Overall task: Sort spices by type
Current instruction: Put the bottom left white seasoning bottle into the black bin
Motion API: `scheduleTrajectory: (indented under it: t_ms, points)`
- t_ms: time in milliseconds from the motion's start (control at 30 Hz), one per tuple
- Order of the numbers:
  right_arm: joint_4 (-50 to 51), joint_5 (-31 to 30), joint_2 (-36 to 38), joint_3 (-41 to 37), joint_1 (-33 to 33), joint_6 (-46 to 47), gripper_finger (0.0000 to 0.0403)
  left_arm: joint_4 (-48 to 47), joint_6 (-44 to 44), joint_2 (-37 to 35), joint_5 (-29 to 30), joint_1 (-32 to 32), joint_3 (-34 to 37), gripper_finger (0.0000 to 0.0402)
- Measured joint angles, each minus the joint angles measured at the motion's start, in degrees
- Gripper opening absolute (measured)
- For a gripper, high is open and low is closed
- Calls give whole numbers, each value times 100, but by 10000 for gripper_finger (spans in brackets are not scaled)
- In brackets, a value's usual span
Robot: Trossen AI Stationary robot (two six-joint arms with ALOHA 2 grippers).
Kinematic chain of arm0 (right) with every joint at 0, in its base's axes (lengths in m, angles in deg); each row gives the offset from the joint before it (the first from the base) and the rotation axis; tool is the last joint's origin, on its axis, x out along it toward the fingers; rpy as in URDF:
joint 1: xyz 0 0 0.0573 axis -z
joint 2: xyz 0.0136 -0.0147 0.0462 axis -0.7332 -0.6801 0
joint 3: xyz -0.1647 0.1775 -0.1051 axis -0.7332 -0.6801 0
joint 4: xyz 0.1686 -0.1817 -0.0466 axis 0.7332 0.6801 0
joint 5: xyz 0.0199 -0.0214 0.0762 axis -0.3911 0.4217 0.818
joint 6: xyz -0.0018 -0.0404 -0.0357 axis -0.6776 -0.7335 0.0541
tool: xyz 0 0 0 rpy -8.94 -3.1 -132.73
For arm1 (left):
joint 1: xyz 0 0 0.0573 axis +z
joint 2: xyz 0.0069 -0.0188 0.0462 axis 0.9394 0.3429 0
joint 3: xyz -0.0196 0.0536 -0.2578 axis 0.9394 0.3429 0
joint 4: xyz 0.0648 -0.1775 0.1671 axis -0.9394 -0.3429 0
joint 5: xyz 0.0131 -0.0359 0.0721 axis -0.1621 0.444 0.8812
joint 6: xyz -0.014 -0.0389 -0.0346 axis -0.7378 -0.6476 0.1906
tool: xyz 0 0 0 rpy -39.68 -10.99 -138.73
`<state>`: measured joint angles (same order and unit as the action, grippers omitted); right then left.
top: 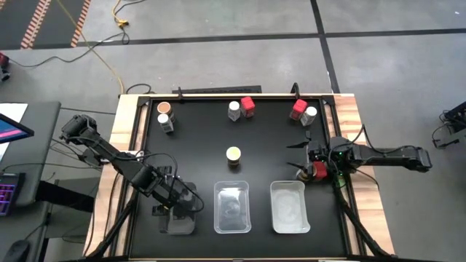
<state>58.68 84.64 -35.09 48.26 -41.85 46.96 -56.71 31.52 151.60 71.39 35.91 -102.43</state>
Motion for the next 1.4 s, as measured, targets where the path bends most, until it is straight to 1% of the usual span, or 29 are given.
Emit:
scheduleTrajectory:
  t_ms: [1400]
  points:
    - [-1,1,1,1,-1,0,363,64,-148,2,-3,-7,0,219]
